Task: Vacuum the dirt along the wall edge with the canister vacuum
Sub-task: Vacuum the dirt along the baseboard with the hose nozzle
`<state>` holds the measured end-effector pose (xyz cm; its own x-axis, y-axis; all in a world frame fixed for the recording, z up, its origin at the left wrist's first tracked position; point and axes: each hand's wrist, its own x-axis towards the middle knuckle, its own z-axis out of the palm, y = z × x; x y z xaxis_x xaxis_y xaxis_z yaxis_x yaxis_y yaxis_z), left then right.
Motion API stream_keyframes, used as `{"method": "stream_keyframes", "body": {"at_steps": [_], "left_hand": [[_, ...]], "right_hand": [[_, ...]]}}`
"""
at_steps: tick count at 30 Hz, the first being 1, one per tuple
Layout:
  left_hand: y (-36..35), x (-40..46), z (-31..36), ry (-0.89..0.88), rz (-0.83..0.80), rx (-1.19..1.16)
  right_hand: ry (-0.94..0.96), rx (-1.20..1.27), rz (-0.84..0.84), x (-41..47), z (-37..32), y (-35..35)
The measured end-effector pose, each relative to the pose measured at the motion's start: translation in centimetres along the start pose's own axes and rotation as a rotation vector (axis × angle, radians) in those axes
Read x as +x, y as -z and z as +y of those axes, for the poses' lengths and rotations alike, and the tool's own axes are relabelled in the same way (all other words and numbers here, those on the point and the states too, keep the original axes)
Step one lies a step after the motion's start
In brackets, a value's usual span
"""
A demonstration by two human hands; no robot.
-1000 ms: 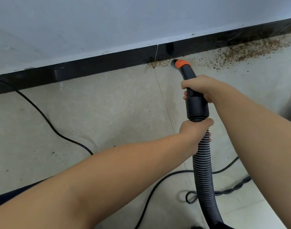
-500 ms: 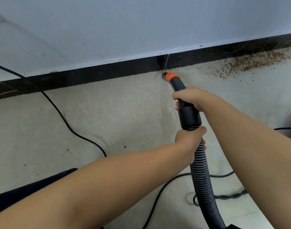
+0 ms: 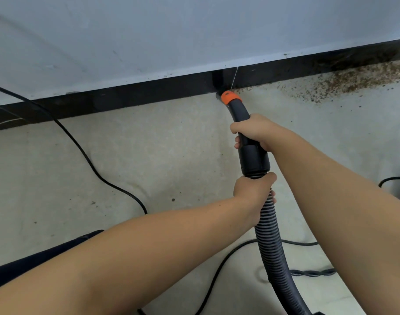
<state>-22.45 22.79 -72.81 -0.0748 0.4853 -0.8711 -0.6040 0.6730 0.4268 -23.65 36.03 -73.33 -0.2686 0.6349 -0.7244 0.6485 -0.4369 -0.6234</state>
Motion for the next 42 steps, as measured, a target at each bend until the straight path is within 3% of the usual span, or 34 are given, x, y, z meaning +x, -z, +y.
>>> {"method": "stream_keyframes", "body": {"at_steps": [18,24,42], "left_hand": [[-4.1,3.1,2.0,0.023,-0.151,0.192],[-5.0,3.5,2.6,0.036,-0.150,0.190],[-0.2,1.0,-0.2,0.017,-0.023,0.012]], "right_hand": [[-0.118,0.237,0.259,2.5,2.1,7.8],[-0.122,0.279,0.193,3.0,1.8,8.8],[-0.028,0.060,-0.040,0.7,0.6,0.7]]}}
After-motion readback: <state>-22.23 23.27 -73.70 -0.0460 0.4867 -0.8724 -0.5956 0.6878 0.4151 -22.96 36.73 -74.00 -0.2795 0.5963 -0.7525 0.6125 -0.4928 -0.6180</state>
